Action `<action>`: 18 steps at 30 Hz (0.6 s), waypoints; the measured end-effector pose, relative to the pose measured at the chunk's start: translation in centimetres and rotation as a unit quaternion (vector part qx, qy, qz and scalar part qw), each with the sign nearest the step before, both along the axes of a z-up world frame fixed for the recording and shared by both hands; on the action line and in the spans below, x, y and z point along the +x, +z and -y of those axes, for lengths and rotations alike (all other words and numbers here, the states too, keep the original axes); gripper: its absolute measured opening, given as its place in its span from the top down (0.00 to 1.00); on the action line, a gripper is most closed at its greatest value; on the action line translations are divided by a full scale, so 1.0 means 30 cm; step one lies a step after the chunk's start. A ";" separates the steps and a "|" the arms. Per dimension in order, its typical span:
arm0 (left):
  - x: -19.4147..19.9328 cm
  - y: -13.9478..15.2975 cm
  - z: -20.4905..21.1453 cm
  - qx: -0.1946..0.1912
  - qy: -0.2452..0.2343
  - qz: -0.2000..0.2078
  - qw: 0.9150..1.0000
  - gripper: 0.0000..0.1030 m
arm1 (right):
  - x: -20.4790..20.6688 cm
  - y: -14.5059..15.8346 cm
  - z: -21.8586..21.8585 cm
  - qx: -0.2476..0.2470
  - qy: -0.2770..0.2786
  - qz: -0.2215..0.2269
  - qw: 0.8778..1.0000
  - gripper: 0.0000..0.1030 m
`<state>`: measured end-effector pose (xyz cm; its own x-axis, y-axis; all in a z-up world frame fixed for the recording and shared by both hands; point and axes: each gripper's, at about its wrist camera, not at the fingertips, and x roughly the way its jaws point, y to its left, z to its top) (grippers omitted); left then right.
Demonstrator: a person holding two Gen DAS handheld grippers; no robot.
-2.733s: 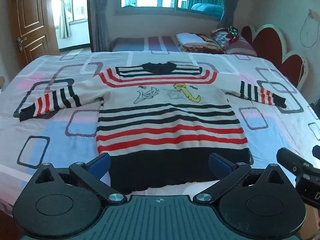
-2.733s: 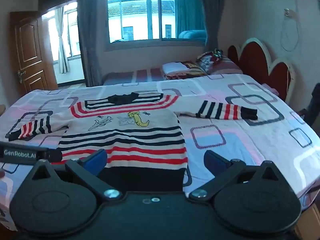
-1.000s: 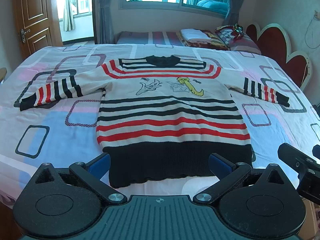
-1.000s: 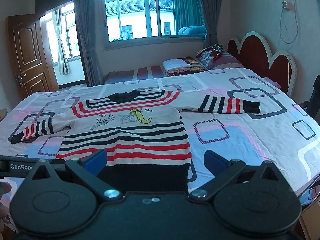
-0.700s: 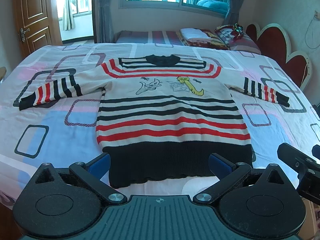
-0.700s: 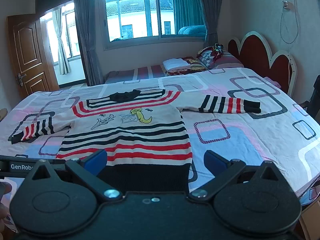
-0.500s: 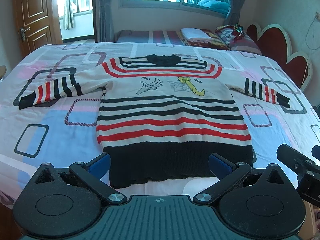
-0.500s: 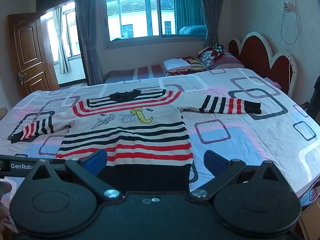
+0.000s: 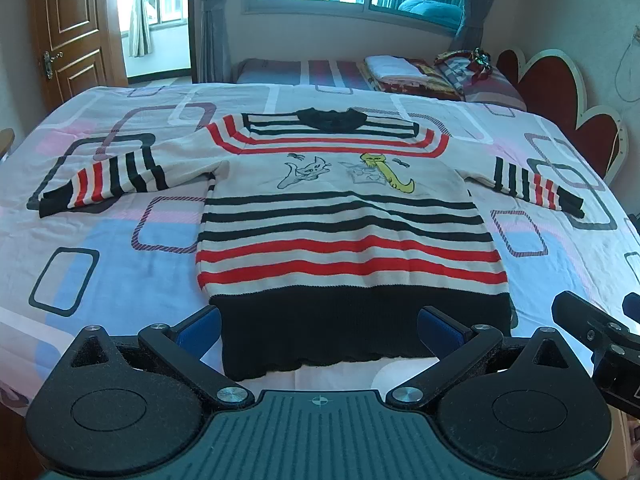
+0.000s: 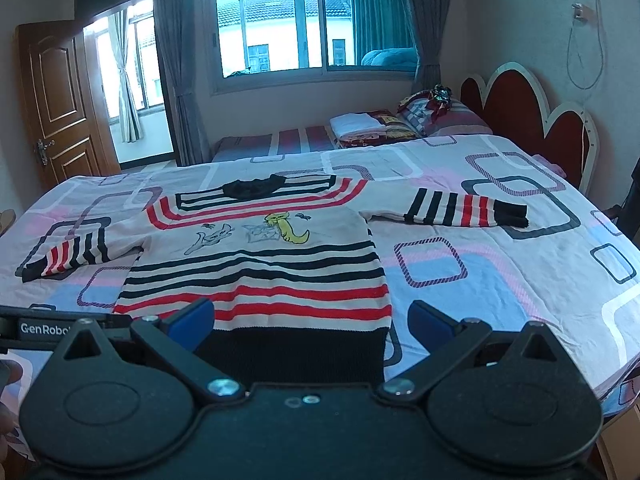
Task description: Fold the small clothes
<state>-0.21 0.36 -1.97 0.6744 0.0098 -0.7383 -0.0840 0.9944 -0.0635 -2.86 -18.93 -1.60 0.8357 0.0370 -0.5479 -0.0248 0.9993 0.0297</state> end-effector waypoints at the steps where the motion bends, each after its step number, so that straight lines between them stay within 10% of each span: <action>1: 0.002 -0.001 -0.001 0.000 0.000 0.000 1.000 0.00 | 0.002 -0.001 0.000 -0.001 0.000 -0.001 1.000 0.01; 18: 0.113 -0.023 -0.011 -0.003 0.004 0.009 1.000 0.00 | 0.057 -0.024 0.032 -0.021 -0.018 -0.004 1.000 0.01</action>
<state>3.18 0.69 -2.66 0.6868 0.0113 -0.7268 -0.0906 0.9934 -0.0701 -1.16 -19.88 -2.32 0.8319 -0.0155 -0.5547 0.0107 0.9999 -0.0119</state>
